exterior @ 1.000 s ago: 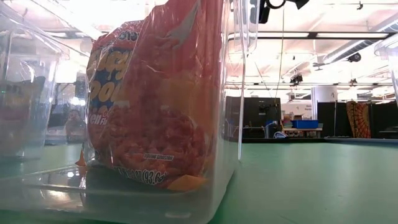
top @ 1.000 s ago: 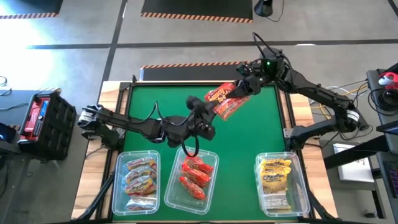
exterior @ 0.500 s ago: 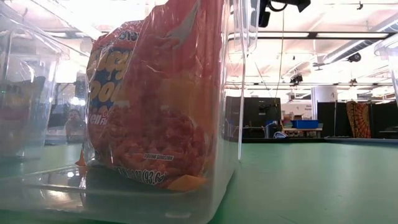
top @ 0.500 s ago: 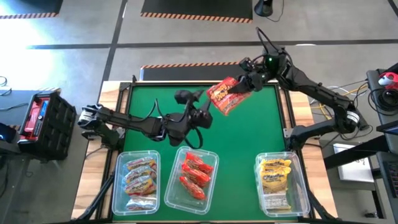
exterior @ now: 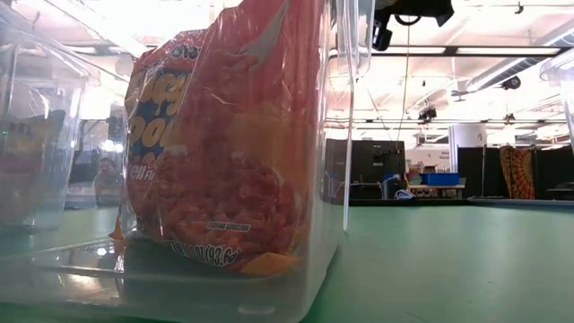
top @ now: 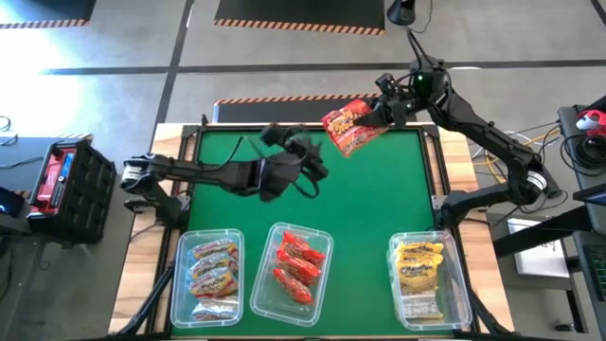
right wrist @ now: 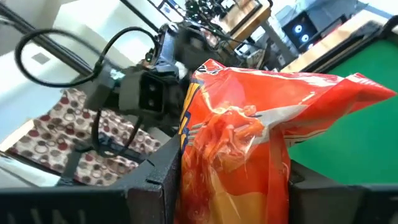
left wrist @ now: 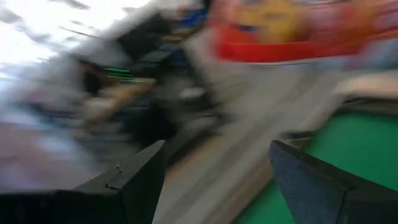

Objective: Sort Maruchan noodles
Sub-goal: Put the orange noodle pack into the middle transparent bin

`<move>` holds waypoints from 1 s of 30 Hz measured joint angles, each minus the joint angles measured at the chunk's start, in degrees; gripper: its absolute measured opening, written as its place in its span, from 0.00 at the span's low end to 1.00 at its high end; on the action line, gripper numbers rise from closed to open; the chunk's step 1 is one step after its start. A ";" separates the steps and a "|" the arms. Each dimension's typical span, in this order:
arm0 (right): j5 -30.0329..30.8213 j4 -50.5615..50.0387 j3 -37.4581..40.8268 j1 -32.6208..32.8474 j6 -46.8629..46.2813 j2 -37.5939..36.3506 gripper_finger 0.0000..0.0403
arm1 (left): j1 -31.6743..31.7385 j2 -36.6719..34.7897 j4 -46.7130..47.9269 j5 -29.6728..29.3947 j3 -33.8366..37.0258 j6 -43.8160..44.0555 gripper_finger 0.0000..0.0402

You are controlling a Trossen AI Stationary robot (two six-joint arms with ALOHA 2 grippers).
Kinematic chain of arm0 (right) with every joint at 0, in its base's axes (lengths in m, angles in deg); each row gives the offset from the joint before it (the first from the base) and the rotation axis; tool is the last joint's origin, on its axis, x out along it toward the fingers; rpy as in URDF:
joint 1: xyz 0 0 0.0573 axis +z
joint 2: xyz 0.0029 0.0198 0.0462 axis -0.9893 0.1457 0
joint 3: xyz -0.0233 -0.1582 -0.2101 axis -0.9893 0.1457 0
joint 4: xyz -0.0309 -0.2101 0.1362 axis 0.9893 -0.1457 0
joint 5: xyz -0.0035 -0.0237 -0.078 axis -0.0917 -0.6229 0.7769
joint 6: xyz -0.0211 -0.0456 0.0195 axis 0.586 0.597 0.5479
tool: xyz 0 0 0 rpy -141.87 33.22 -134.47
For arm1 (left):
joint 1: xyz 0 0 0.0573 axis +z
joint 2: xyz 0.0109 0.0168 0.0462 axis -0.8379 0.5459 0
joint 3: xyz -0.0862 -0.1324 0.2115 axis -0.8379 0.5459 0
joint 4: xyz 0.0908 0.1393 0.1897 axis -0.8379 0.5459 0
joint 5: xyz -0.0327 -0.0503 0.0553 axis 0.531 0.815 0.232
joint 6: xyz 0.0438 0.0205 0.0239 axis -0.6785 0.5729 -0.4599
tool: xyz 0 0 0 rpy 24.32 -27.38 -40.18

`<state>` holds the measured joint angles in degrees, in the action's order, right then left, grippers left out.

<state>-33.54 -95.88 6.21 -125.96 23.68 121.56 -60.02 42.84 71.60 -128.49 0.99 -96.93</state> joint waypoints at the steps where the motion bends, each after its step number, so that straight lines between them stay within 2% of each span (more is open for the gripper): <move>1: 0.01 -0.04 0.00 -0.20 1.15 0.00 0.34 | 1.20 0.33 1.23 6.19 -0.01 4.73 0.66; 3: 0.06 -0.07 0.02 -0.54 3.55 0.00 0.34 | 3.82 1.44 2.05 18.70 -0.02 12.01 0.66; 5: 0.08 -0.05 0.00 -0.77 5.55 0.00 0.34 | 6.07 3.23 1.87 28.32 -0.02 16.64 0.66; 11: 0.00 -1.10 0.02 -3.88 9.24 -0.04 0.34 | 9.89 6.09 2.84 48.13 0.00 24.46 0.66; 15: 0.09 -7.93 0.02 -8.86 13.93 -0.17 0.34 | 11.49 5.92 5.30 53.54 0.06 25.67 0.66; 19: 3.11 -21.23 0.00 -12.52 22.73 -0.17 0.34 | 13.37 3.59 5.34 58.60 0.10 23.93 0.66; 24: 10.89 -34.60 0.02 -10.58 34.56 -0.17 0.34 | 16.27 1.94 6.93 69.58 0.07 24.10 0.66; 27: 16.08 -37.13 0.02 -7.98 39.12 -0.39 0.34 | 17.58 1.15 9.63 76.80 0.09 24.16 0.66; 30: 18.67 -39.25 -0.30 -5.94 43.75 -0.82 0.34 | 18.65 0.04 12.25 81.43 0.09 23.56 0.66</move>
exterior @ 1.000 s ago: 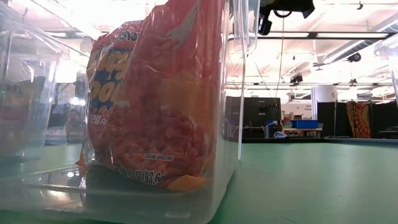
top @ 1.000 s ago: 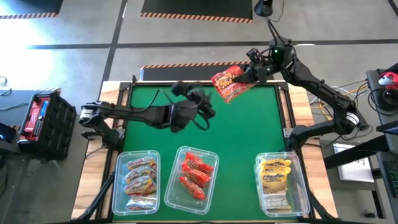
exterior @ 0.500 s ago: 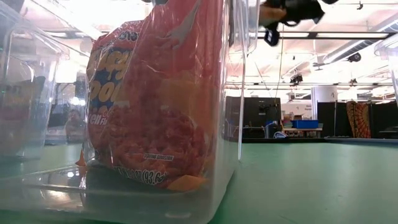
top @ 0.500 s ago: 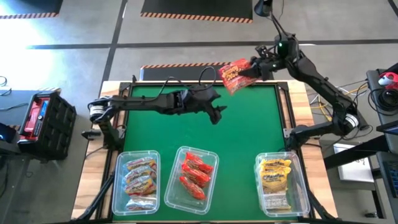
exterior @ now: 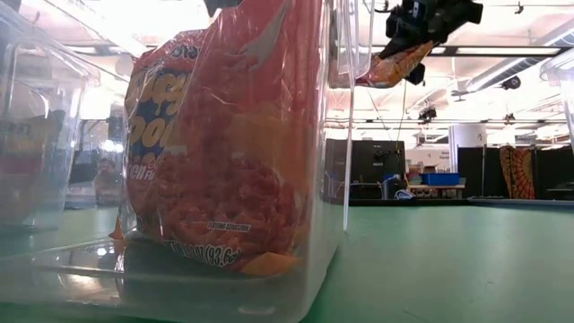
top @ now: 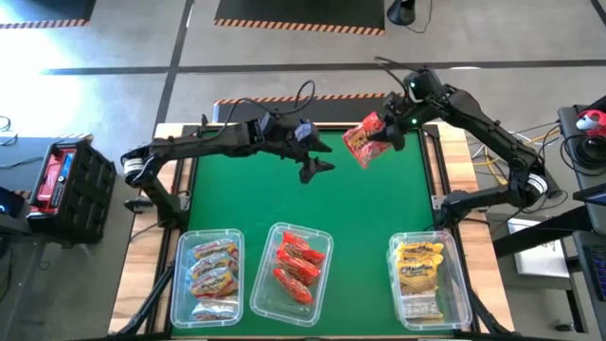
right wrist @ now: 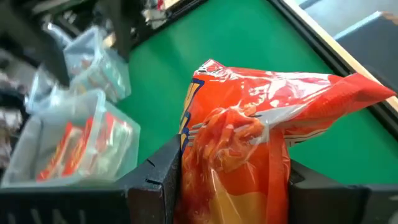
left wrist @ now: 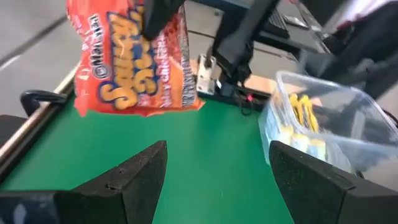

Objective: Sort Maruchan noodles
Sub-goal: Put the orange noodle pack into the middle transparent bin

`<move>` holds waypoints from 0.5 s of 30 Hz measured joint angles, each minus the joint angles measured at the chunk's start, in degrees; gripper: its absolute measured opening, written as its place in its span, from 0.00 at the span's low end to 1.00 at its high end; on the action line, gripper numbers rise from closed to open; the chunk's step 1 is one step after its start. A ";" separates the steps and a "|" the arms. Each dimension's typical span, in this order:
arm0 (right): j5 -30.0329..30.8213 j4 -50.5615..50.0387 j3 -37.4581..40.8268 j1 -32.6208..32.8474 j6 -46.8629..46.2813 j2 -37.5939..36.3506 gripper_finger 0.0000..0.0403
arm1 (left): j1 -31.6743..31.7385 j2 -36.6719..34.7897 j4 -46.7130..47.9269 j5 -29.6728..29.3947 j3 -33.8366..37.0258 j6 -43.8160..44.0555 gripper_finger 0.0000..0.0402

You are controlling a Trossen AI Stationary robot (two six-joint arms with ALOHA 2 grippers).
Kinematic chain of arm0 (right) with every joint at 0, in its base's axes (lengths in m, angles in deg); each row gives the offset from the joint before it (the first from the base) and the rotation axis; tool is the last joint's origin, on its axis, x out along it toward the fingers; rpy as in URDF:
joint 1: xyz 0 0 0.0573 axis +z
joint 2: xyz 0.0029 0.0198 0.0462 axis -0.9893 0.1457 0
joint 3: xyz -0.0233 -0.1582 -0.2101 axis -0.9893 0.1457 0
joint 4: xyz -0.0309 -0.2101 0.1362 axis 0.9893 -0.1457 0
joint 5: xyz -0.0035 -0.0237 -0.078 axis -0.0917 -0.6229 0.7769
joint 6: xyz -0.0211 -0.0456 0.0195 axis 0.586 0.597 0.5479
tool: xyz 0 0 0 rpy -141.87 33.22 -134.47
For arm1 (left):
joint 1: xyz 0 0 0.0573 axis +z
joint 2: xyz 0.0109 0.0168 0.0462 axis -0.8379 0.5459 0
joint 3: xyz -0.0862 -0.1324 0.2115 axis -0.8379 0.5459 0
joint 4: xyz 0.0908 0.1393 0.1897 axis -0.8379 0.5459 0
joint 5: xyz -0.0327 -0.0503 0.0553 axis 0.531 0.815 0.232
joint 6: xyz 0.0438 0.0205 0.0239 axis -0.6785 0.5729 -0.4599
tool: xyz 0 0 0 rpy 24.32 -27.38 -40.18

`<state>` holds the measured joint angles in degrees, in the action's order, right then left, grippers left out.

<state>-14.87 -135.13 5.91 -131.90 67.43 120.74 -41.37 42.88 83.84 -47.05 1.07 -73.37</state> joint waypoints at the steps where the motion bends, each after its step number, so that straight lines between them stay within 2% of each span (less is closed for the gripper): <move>1: 0.28 -0.63 -0.25 0.69 1.38 -0.06 0.34 | 0.32 -0.19 0.65 1.26 -0.02 -0.55 0.66; 4: 2.28 -2.54 -0.90 3.44 5.10 -0.10 0.34 | 1.04 -0.60 0.30 5.67 0.00 -1.43 0.66; 8: 3.07 -3.24 -2.24 8.09 7.53 -0.10 0.34 | 1.46 -1.60 -5.30 15.13 -0.35 2.42 0.66; 12: 4.50 -3.44 -4.11 13.46 9.02 -0.10 0.34 | 1.38 -1.39 -5.44 14.07 -0.22 5.44 0.66; 15: 10.79 -3.39 -5.68 17.12 10.63 -0.08 0.34 | 1.55 -0.93 -5.30 13.99 -0.14 5.83 0.66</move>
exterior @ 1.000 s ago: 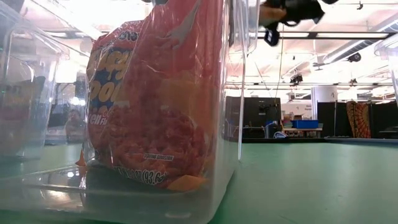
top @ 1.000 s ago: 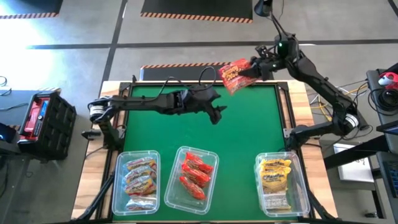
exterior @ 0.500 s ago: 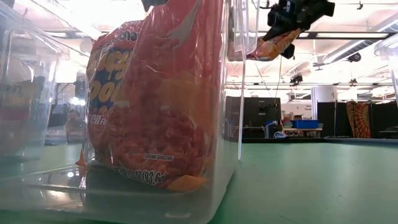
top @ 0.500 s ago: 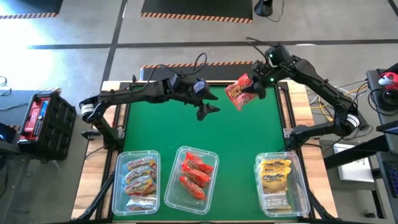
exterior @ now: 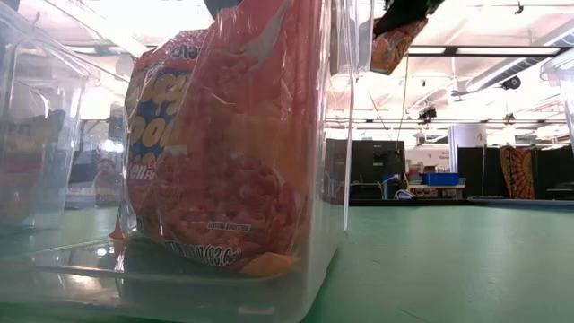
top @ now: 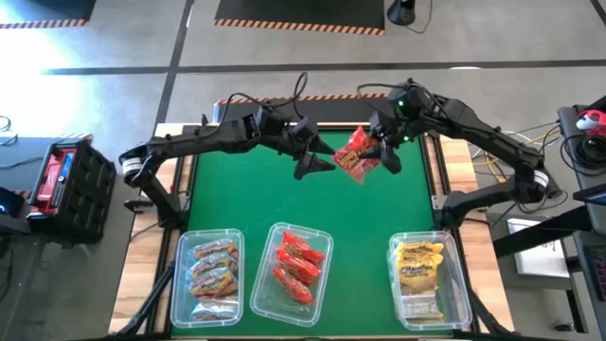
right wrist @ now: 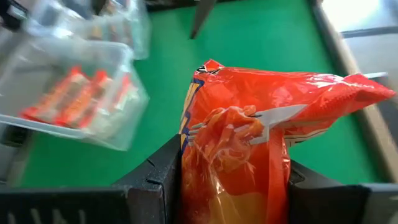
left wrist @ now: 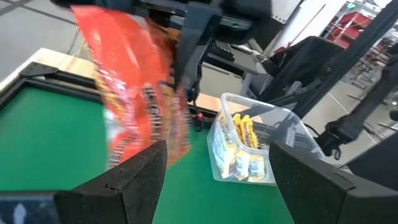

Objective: Sort Maruchan noodles
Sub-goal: Put the orange noodle pack into the middle transparent bin

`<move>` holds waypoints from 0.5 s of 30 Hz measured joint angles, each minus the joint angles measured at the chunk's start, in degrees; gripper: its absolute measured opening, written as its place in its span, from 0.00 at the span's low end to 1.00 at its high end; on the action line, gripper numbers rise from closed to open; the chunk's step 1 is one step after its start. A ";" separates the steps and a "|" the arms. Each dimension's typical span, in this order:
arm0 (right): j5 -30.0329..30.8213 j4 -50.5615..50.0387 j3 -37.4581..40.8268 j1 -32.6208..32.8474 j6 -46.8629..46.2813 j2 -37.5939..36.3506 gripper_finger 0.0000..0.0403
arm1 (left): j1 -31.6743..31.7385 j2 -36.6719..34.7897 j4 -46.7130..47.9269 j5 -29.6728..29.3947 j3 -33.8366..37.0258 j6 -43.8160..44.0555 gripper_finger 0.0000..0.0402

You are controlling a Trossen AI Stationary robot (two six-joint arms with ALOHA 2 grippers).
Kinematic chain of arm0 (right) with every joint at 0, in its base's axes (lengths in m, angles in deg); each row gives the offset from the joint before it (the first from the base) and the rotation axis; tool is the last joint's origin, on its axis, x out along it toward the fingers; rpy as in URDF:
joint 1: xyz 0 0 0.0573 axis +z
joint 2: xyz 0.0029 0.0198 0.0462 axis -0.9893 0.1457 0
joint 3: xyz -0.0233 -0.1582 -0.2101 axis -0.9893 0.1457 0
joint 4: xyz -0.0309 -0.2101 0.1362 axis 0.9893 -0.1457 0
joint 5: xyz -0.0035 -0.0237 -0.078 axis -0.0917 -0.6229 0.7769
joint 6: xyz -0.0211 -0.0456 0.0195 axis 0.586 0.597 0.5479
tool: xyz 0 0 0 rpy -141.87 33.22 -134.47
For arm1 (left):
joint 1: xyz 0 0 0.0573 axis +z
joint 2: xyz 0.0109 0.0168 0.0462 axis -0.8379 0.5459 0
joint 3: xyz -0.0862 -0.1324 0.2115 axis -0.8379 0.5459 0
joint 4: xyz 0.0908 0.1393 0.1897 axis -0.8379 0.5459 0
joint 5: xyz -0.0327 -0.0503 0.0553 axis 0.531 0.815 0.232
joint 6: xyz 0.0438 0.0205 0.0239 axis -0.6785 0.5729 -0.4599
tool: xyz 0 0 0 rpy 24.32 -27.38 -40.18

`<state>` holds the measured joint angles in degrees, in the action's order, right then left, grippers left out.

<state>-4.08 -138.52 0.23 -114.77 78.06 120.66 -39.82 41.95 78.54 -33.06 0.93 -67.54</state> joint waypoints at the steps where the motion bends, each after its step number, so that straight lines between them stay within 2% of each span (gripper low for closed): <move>1: 2.42 0.04 -0.57 1.08 0.52 0.07 0.34 | 0.25 0.00 0.07 0.49 0.01 0.00 0.66; 4: 6.40 0.07 -2.14 3.32 0.68 0.43 0.34 | 1.30 -0.11 0.66 1.17 0.01 -0.51 0.66; 15: 6.64 1.81 -3.24 8.30 -1.05 0.48 0.34 | 3.96 -0.55 1.54 2.43 0.03 -6.86 0.66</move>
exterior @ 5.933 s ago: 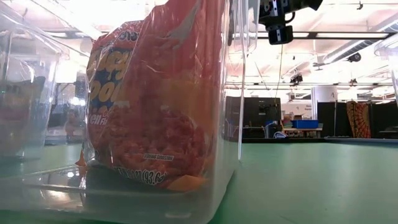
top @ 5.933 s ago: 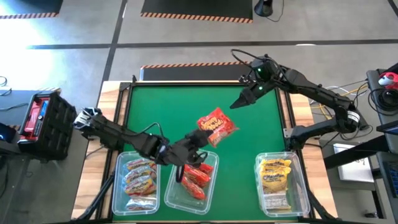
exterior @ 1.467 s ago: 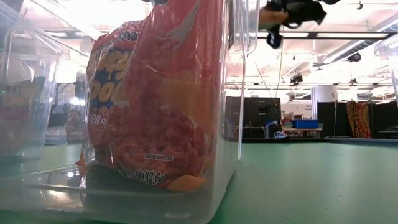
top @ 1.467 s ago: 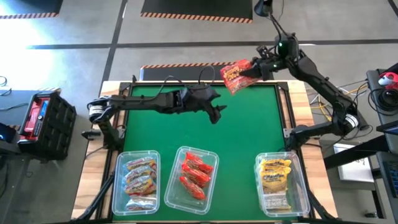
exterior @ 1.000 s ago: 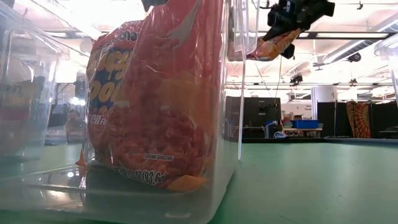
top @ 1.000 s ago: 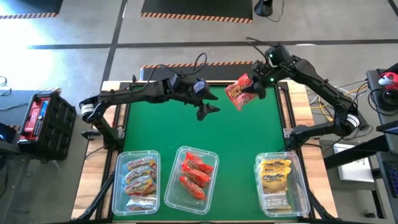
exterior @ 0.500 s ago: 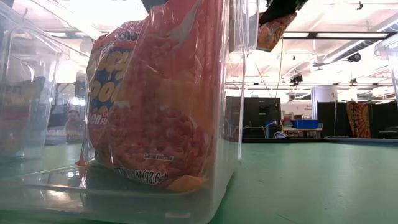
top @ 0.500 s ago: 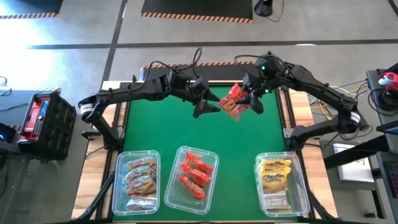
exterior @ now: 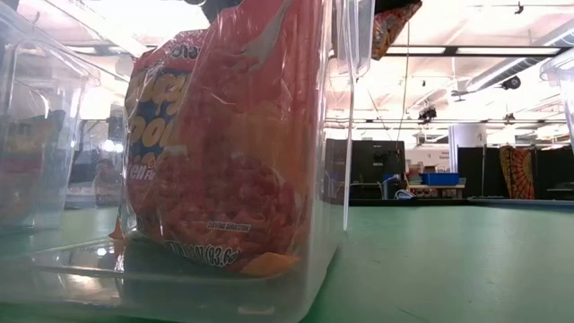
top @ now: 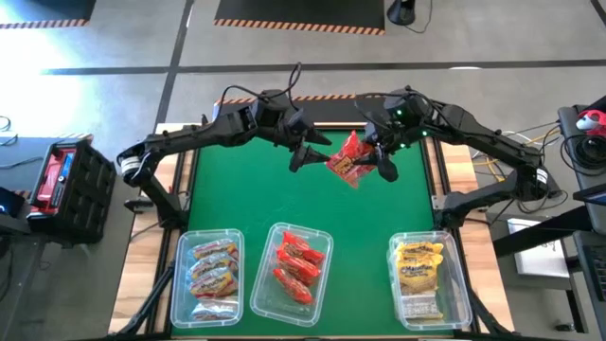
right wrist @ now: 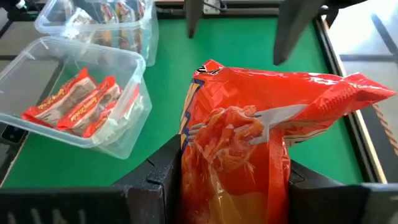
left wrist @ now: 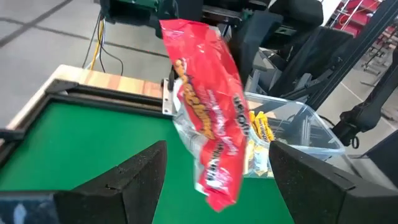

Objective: Sort Maruchan noodles
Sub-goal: Put the orange noodle pack into the middle transparent bin

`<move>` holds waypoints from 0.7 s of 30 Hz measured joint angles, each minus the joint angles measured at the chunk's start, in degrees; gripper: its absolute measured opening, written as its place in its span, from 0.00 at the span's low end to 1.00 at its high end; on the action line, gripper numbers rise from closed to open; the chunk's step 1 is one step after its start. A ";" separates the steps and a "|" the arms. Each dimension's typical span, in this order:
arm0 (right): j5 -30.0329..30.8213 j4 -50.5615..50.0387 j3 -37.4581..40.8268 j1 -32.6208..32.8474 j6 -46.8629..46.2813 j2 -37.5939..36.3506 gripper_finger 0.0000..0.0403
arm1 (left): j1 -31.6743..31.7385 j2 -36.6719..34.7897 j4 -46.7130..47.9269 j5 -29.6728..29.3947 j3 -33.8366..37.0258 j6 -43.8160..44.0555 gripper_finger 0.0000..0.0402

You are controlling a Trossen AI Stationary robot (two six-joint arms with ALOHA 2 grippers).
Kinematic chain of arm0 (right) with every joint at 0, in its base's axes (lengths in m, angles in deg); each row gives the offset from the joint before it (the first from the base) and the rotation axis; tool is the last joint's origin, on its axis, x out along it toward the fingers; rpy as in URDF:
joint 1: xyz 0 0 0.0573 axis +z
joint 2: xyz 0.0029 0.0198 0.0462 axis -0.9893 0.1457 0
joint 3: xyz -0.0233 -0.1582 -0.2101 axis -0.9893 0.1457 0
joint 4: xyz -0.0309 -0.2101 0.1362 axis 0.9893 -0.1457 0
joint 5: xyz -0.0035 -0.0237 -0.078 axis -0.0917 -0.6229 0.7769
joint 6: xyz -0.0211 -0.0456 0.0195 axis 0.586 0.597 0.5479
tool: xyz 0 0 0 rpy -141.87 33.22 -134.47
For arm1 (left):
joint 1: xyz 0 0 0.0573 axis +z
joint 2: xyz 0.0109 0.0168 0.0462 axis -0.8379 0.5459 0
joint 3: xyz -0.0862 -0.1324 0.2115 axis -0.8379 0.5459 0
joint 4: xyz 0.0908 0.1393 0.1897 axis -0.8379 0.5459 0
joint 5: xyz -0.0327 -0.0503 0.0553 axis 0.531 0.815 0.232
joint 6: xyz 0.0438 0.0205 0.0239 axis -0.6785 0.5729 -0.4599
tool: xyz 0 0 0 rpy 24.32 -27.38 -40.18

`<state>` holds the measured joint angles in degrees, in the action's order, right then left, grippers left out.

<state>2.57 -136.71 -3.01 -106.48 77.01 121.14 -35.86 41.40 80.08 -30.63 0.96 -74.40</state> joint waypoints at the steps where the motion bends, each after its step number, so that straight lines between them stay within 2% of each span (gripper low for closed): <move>1: 0.00 0.74 0.00 0.08 -0.02 0.00 0.34 | 0.11 -0.06 -0.13 0.20 0.00 -0.64 0.66; 7: 0.19 7.47 -0.15 0.08 -0.14 0.60 0.34 | 0.22 -0.09 -1.57 1.14 0.00 -2.49 0.66; 21: 0.19 12.89 -0.43 1.25 1.93 5.23 0.34 | 0.32 -0.09 0.00 4.06 0.02 -1.01 0.66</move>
<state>2.76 -123.82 -3.44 -105.22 78.94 126.37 -35.53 41.32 80.08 -26.57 0.98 -75.41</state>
